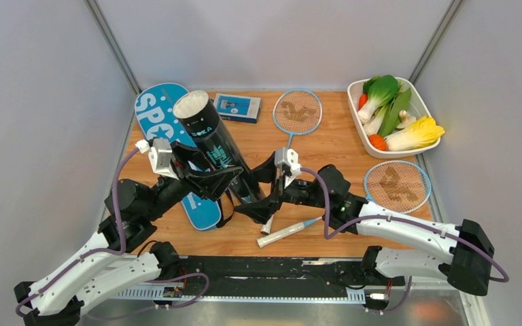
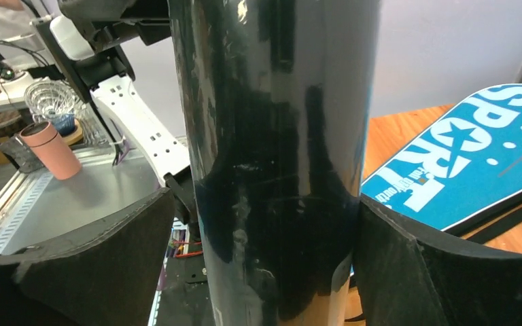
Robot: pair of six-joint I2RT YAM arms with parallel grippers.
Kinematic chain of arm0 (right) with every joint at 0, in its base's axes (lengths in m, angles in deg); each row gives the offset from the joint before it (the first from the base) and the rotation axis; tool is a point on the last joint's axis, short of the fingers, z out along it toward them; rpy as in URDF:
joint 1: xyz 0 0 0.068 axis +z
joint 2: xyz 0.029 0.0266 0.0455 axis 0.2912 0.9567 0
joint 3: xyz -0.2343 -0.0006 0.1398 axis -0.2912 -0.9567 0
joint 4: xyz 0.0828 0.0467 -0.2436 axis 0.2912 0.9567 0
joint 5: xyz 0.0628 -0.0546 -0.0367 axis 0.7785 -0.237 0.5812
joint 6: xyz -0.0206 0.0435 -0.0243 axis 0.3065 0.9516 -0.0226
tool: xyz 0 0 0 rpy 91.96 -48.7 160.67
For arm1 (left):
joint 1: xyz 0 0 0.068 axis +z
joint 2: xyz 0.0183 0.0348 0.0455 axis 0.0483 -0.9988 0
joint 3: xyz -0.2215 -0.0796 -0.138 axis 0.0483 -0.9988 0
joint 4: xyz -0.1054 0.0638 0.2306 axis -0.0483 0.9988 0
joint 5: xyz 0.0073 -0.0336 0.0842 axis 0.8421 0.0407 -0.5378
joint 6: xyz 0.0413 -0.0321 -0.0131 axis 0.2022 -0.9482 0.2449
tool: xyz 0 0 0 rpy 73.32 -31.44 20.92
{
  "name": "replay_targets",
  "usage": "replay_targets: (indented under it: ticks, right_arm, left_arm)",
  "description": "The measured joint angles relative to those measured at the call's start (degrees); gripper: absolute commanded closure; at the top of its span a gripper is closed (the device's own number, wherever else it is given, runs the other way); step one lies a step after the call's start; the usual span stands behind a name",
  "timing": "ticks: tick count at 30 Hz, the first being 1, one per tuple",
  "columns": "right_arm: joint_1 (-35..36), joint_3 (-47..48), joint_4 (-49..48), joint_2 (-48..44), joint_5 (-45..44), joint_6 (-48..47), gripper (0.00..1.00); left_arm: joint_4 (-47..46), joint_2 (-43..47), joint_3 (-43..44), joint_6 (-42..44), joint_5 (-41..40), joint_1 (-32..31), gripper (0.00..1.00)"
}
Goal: Pack up the badminton gear
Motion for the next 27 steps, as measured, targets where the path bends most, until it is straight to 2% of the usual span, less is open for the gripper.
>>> replay_targets:
  ticks: [4, 7, 8, 19, 27]
  right_arm:
    - [1.84, 1.25, -0.09, 2.97, -0.52, -0.92, 0.27]
    - [2.03, 1.33, -0.11, 3.37, -1.92, -0.87, 0.47]
    - [2.05, 1.31, -0.17, 3.34, -2.1, -0.83, 0.5]
    - [2.49, -0.9, -0.52, 1.68, -6.67, 2.34, 0.62]
    - [-1.9, -1.07, 3.48, -2.08, -16.31, 4.76, 0.63]
  left_arm:
    - [-0.9, 0.31, -0.87, -1.33, -0.04, 0.0, 0.27]
    - [-1.38, 1.11, -1.92, -2.36, -0.5, 0.0, 0.15]
    - [-1.66, 1.42, -2.23, -2.62, -0.74, 0.0, 0.12]
    - [-3.1, 4.92, -3.89, -1.73, -2.19, 0.0, 0.11]
    - [2.12, 8.7, -4.7, 3.78, -6.03, 0.0, 0.1]
